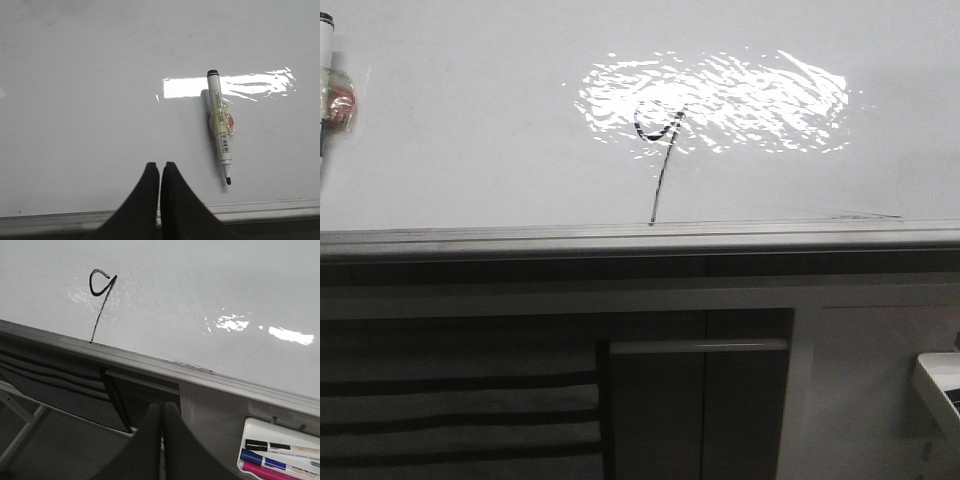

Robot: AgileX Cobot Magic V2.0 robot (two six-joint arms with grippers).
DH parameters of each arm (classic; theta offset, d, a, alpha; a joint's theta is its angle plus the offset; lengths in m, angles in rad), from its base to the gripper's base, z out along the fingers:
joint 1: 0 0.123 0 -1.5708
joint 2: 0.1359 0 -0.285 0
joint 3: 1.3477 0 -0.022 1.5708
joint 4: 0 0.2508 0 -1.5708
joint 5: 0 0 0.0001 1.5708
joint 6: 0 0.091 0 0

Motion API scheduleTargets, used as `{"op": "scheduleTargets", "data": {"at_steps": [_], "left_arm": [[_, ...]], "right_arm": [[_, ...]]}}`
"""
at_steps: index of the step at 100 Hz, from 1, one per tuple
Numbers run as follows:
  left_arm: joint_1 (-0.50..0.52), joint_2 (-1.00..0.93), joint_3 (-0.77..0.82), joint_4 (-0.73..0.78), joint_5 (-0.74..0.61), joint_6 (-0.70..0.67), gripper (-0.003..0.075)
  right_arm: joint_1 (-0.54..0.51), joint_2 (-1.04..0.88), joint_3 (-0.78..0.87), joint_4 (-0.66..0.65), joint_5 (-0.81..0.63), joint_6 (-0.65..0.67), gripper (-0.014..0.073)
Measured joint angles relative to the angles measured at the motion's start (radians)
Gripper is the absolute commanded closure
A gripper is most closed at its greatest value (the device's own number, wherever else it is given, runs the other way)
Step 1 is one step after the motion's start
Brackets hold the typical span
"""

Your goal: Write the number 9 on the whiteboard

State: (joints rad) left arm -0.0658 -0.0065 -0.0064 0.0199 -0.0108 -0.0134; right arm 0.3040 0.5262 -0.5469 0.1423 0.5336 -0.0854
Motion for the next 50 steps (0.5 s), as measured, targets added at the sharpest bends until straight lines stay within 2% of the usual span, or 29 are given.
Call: {"op": "scheduleTargets", "data": {"at_steps": [29, 50], "left_arm": [[0.0, 0.0, 0.0, 0.027, 0.0, 0.025, 0.0741], [0.007, 0.0, 0.0, -0.005, -0.001, 0.025, 0.0741]], "right_arm": [[0.0, 0.0, 0.0, 0.0, 0.0, 0.0, 0.0666], [0.0, 0.0, 0.0, 0.0, 0.0, 0.0, 0.0666]]}}
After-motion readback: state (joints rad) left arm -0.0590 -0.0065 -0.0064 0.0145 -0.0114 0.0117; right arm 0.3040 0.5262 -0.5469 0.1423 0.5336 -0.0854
